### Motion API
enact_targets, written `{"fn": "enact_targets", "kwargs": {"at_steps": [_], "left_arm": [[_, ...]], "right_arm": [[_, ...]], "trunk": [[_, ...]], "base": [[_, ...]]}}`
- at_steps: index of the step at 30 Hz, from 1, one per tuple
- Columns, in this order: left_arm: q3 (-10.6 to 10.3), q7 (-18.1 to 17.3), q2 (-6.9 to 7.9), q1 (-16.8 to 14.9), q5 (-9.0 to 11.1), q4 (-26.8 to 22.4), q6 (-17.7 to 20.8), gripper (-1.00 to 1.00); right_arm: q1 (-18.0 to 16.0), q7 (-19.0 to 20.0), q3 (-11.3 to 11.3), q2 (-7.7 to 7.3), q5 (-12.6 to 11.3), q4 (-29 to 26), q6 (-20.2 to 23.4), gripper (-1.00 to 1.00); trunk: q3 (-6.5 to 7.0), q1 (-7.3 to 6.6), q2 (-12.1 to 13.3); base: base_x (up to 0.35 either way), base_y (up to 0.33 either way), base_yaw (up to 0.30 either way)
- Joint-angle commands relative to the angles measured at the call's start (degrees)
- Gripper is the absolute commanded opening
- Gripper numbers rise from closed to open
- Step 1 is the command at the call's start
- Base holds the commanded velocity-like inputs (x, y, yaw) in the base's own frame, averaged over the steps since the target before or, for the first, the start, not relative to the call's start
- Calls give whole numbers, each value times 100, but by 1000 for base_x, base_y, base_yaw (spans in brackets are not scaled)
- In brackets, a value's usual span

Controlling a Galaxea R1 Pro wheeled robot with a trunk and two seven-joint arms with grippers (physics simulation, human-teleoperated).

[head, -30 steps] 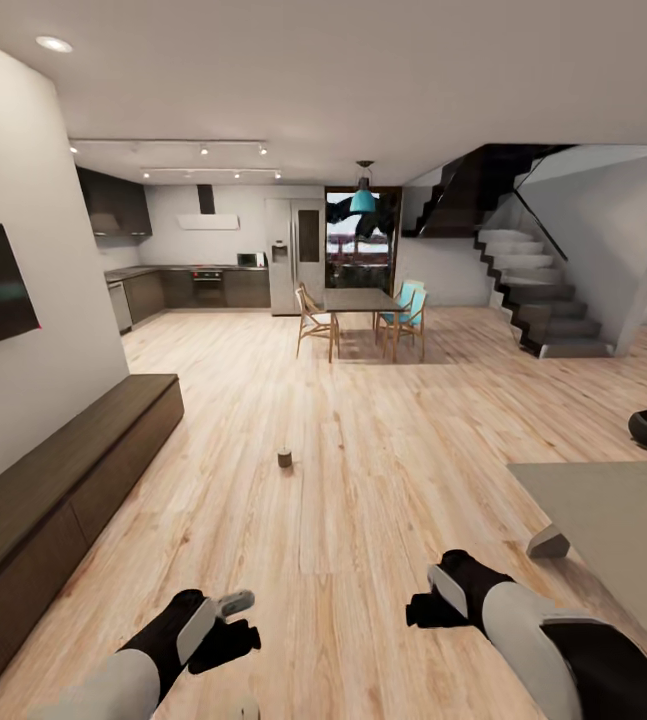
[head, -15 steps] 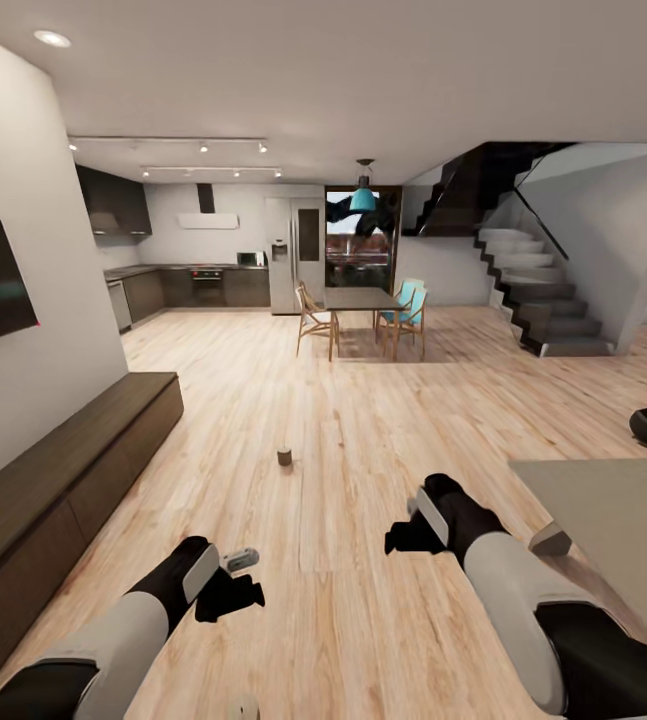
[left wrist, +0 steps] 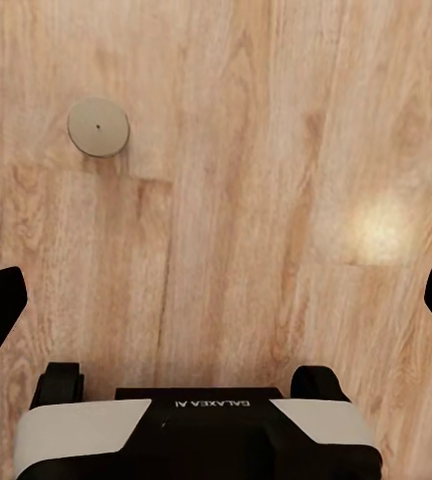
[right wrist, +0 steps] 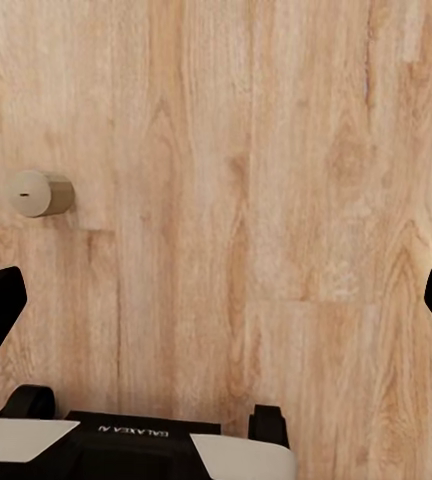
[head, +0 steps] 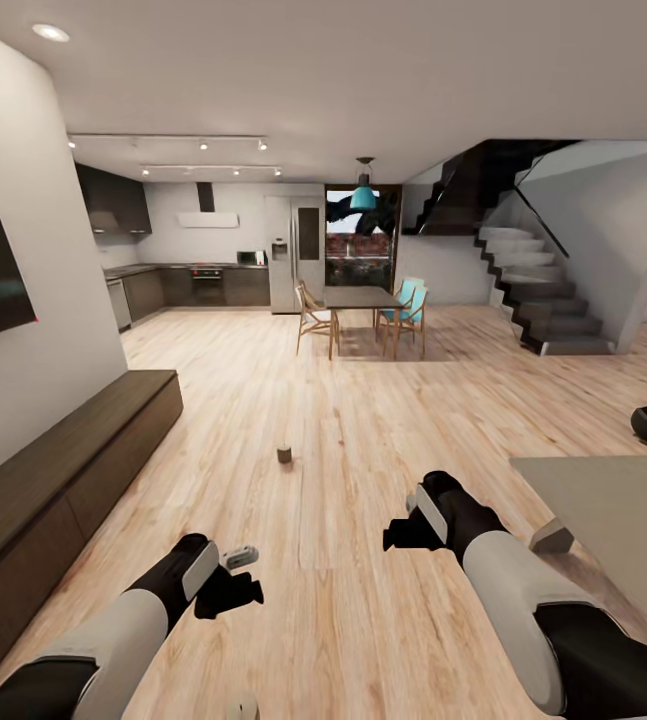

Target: Place each of the two pumpkins and all three candles from the living room inside a cabinet in the living room (use any cabinet), then make sure every cabinet is closed, and position the cauldron so it is next to a table in the living room.

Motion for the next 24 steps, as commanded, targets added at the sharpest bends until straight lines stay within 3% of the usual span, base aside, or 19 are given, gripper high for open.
{"fn": "enact_targets", "kwargs": {"at_steps": [1,7,15,24], "left_arm": [[-15,50,1,-2,52,-9,24,100],[-109,6,93,-2,-19,-32,16,100],[-163,6,405,-20,-33,-65,61,100],[-197,-4,368,-153,-31,-32,209,100]], "right_arm": [[-3,0,6,-1,-15,-7,23,100],[-3,8,23,11,-2,52,-16,100],[-3,16,28,18,16,69,-37,100],[-3,15,28,17,11,72,-40,100]], "trunk": [[-26,23,-46],[-133,155,-287],[-279,330,-608],[-486,528,-969]], "base": [[0,0,0],[0,0,0],[0,0,0],[0,0,0]]}}
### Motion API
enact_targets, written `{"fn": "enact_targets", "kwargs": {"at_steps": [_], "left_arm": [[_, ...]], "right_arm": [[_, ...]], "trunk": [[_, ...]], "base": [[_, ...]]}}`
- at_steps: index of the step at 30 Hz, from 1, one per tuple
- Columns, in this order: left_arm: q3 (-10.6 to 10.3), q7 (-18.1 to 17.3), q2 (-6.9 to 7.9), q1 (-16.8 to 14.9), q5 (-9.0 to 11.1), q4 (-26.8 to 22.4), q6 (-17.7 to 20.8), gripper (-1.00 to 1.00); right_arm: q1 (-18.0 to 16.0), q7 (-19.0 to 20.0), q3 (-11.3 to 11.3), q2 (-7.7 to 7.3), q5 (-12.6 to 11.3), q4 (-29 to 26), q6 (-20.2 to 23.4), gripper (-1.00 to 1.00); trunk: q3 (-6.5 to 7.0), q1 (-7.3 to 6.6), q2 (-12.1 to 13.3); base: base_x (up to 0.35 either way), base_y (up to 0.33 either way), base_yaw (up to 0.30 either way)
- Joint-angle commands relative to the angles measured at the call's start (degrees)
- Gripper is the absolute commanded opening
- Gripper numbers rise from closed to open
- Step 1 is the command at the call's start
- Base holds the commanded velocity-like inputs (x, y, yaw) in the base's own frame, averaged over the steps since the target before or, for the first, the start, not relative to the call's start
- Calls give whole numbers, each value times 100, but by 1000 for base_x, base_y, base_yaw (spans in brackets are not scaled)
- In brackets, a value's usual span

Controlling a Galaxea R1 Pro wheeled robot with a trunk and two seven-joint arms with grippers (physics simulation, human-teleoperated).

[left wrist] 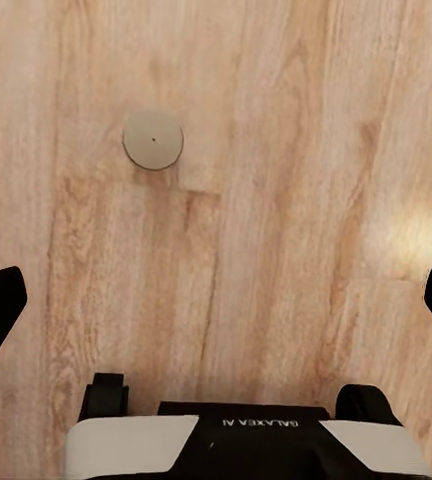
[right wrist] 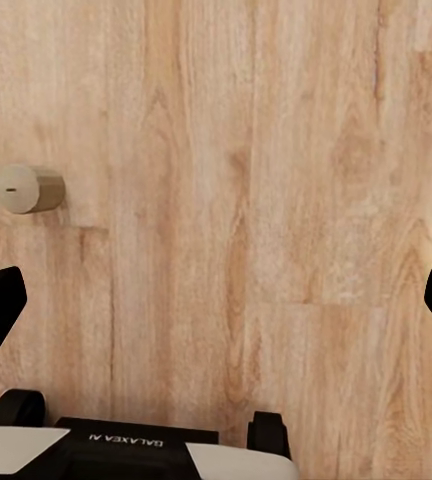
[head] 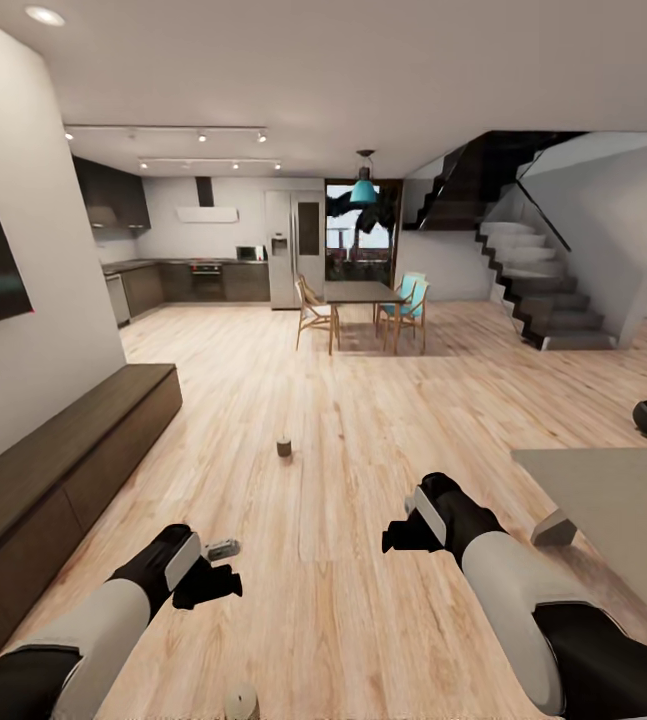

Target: Place each of the two pumpkins and all three candles from the living room inside a cabinet in the living room (use any cabinet), then make sure every cabinet is closed, and position the cauldron so it is next to a table in the living room.

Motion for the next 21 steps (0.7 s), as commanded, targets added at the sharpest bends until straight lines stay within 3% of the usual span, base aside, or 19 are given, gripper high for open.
{"fn": "enact_targets", "kwargs": {"at_steps": [1,2,5,9,13,21], "left_arm": [[-258,60,-55,-60,61,22,101,100],[-357,61,-68,-66,61,30,107,100],[-988,53,-145,-81,68,60,115,100],[-1483,49,-242,-87,76,75,112,100],[-1635,47,-277,-88,78,79,113,100],[-1658,40,-285,-88,100,312,120,100]], "right_arm": [[-3,-1,8,-1,-14,-7,23,100],[-3,-2,9,-1,-14,-7,23,100],[-3,-5,9,-1,-10,-7,23,100],[-3,-11,11,11,-6,-7,23,100],[-3,-30,10,86,5,-3,23,100],[-3,-37,10,126,12,1,23,100]], "trunk": [[-34,22,-46],[-61,44,-86],[-141,110,-206],[-249,198,-366],[-357,286,-527],[-573,462,-848]], "base": [[0,0,0],[0,0,0],[0,0,0],[0,0,0],[0,0,0],[0,0,0]]}}
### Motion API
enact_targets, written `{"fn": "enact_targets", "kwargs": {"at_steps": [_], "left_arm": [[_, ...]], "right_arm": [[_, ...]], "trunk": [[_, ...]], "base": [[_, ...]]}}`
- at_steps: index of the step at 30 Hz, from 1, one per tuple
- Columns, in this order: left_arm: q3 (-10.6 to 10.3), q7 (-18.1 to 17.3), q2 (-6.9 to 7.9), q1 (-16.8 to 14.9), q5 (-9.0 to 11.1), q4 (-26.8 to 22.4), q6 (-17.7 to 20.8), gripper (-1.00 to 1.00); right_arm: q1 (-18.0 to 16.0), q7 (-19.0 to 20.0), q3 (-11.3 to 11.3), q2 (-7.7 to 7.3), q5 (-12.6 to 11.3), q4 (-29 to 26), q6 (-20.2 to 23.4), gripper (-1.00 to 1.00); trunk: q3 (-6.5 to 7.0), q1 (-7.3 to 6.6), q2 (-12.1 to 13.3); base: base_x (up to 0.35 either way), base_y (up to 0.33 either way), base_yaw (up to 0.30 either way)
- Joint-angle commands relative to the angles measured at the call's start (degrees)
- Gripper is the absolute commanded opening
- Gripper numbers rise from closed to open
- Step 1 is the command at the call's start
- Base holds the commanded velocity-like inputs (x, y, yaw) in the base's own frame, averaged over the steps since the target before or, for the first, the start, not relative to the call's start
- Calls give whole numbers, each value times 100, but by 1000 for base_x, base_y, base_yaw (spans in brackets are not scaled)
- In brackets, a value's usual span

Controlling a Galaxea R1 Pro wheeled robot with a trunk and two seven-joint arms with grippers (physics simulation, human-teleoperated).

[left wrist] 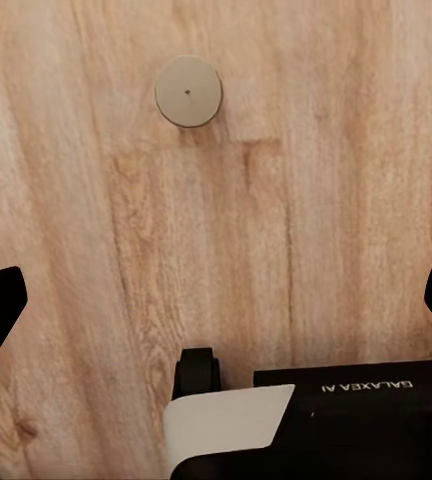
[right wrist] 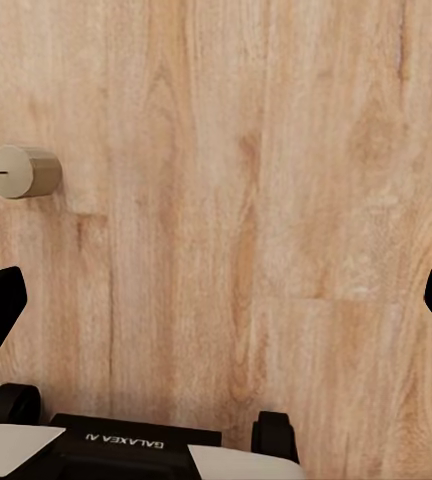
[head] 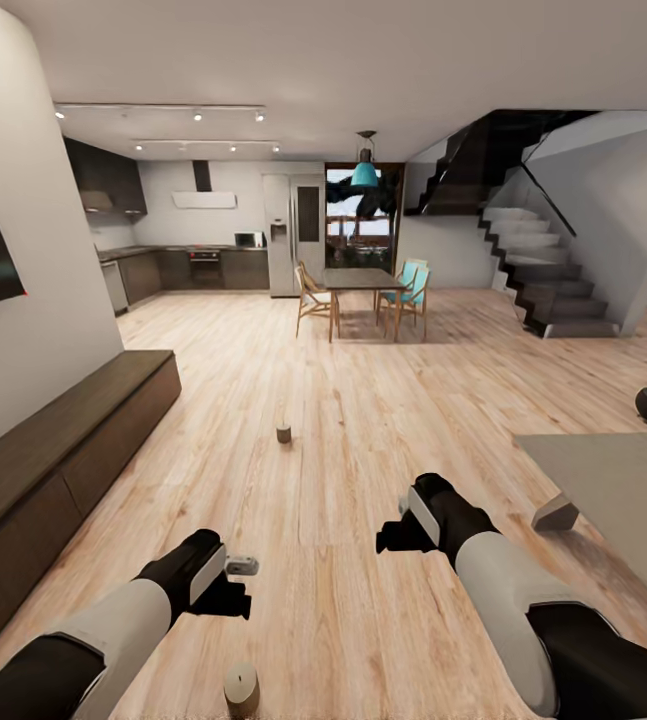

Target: Place each of the two pumpkins and all three candles from the living room inside a cabinet in the living room (use any cabinet), then make sure every cabinet is closed, and position the cauldron so it is next to a table in the living room.

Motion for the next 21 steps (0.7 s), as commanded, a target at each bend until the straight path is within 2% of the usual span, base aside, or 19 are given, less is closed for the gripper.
{"fn": "enact_targets", "kwargs": {"at_steps": [1,4,10,12,16,18,21], "left_arm": [[-28,49,1,-3,65,1,23,100],[-8,12,1,-3,97,31,16,100],[0,-38,1,-3,128,33,13,100],[2,-52,1,-3,147,32,-110,100],[15,-56,-3,-3,259,33,-254,100],[26,-57,-7,-3,384,34,-301,100],[28,-57,-2,-3,419,36,-321,100]], "right_arm": [[-1,-3,8,2,-12,-6,23,100],[4,-4,13,84,-12,66,23,100],[6,-4,15,135,-12,116,19,100],[6,-4,15,150,-12,130,16,100],[6,-4,13,153,-12,135,15,100],[6,-4,14,154,-12,135,13,100],[6,-4,15,154,-12,135,8,100]], "trunk": [[-34,22,-45],[-115,88,-166],[-277,220,-406],[-331,264,-486],[-439,352,-647],[-493,396,-727],[-573,461,-847]], "base": [[0,0,0],[0,0,0],[0,0,0],[0,0,0],[0,0,0],[0,0,0],[0,0,0]]}}
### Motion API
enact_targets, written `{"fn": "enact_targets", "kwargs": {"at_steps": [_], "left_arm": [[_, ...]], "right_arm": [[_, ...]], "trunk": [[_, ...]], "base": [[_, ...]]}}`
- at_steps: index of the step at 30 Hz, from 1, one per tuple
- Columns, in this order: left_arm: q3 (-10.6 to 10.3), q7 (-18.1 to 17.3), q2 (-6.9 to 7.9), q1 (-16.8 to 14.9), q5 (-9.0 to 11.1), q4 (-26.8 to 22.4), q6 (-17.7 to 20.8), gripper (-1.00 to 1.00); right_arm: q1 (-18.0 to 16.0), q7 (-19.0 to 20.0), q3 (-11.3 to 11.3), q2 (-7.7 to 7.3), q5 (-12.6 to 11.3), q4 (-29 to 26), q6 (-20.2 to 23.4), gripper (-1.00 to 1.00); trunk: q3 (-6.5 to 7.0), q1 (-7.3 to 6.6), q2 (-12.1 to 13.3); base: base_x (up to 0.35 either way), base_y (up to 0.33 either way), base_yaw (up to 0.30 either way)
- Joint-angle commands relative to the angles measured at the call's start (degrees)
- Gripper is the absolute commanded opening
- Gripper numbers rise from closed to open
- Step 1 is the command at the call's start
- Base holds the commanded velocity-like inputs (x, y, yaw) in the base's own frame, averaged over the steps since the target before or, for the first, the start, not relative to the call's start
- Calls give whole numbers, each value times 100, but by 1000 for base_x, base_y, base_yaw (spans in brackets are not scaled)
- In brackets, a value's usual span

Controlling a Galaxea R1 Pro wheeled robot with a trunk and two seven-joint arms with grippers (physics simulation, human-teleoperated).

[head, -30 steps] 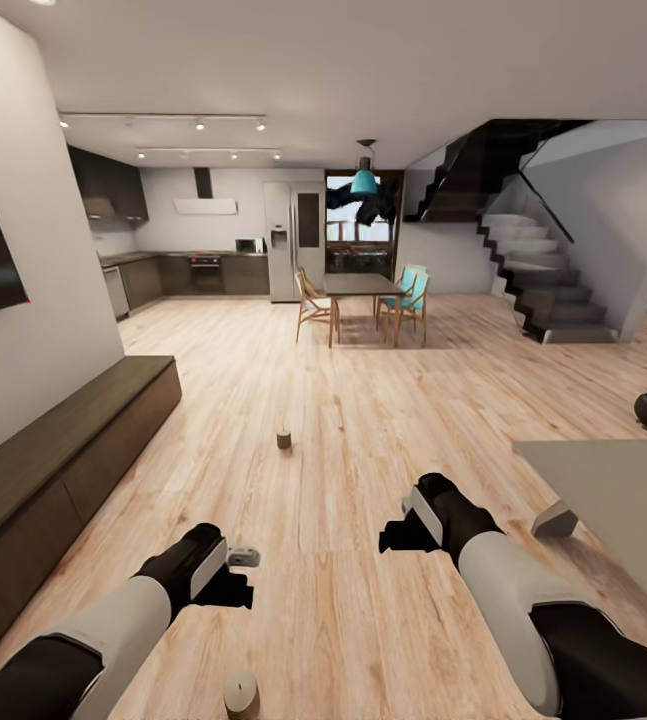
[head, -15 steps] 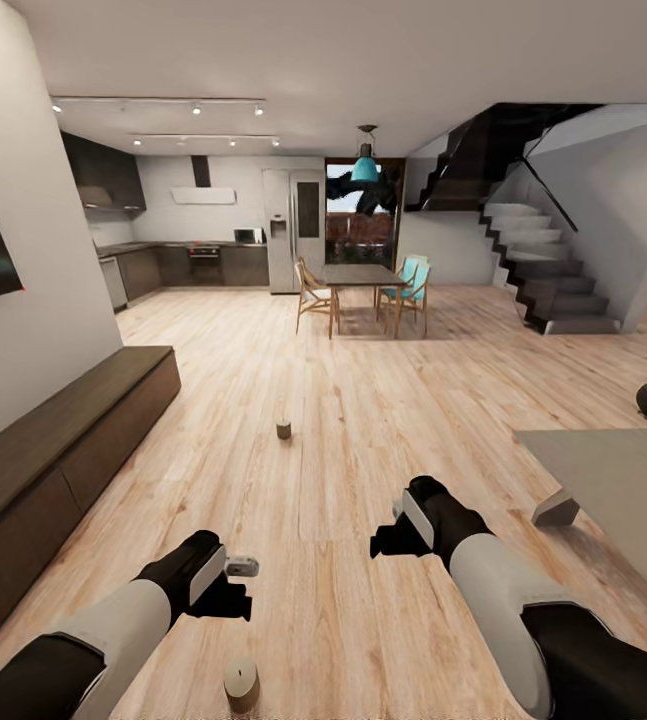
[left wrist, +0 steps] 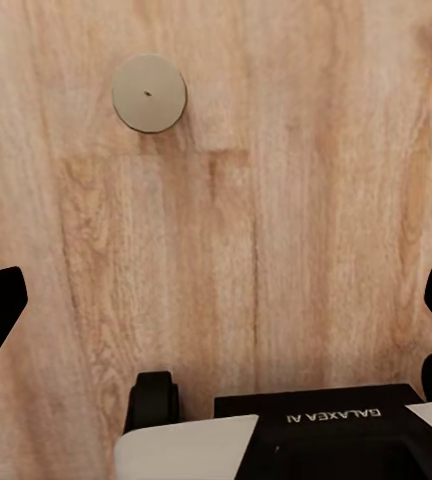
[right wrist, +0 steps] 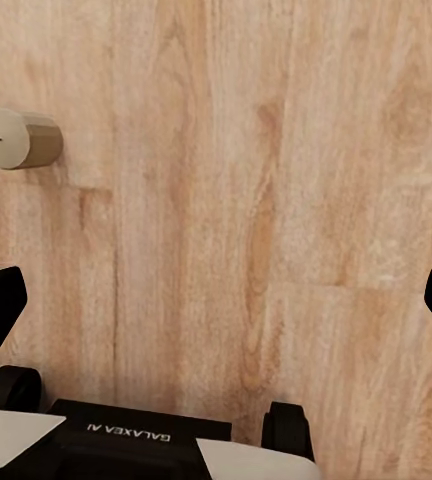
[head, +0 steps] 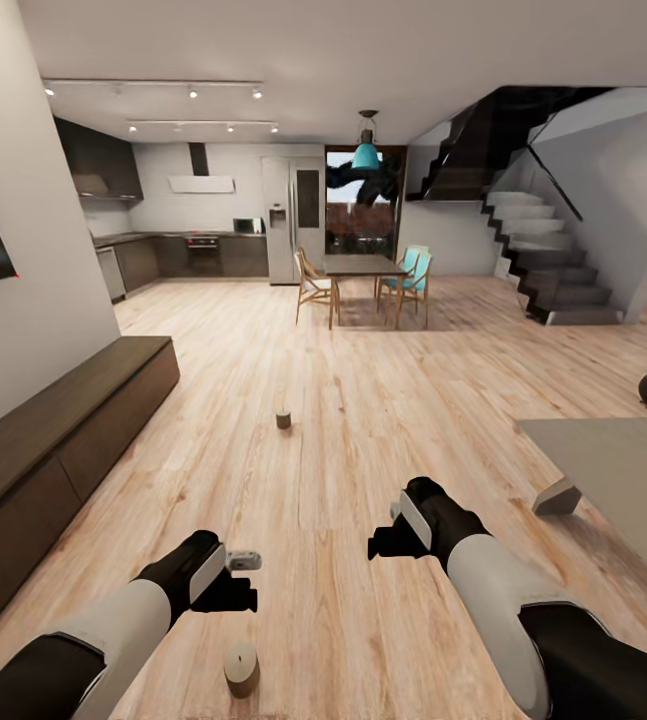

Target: Place each of the two pumpkins and all three candles from the living room inside a cabinet in the living room (use any cabinet), then make sure every cabinet is closed, and position the cauldron so it is next to a table in the living room.

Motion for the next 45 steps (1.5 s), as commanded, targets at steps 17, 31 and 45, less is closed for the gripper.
{"fn": "enact_targets", "kwargs": {"at_steps": [17,31,45], "left_arm": [[-44,104,4,-3,48,-4,-265,100],[-36,201,8,-3,43,-4,-470,100],[-34,686,5,-3,60,-13,-473,100]], "right_arm": [[-2,-3,7,0,-21,-7,7,100],[6,-3,7,0,-22,-7,3,100],[6,-3,7,0,-22,-7,3,100]], "trunk": [[-465,373,-686],[-759,681,-1248],[-1010,988,-1809]], "base": [[0,0,0],[0,0,0],[0,0,0]]}}
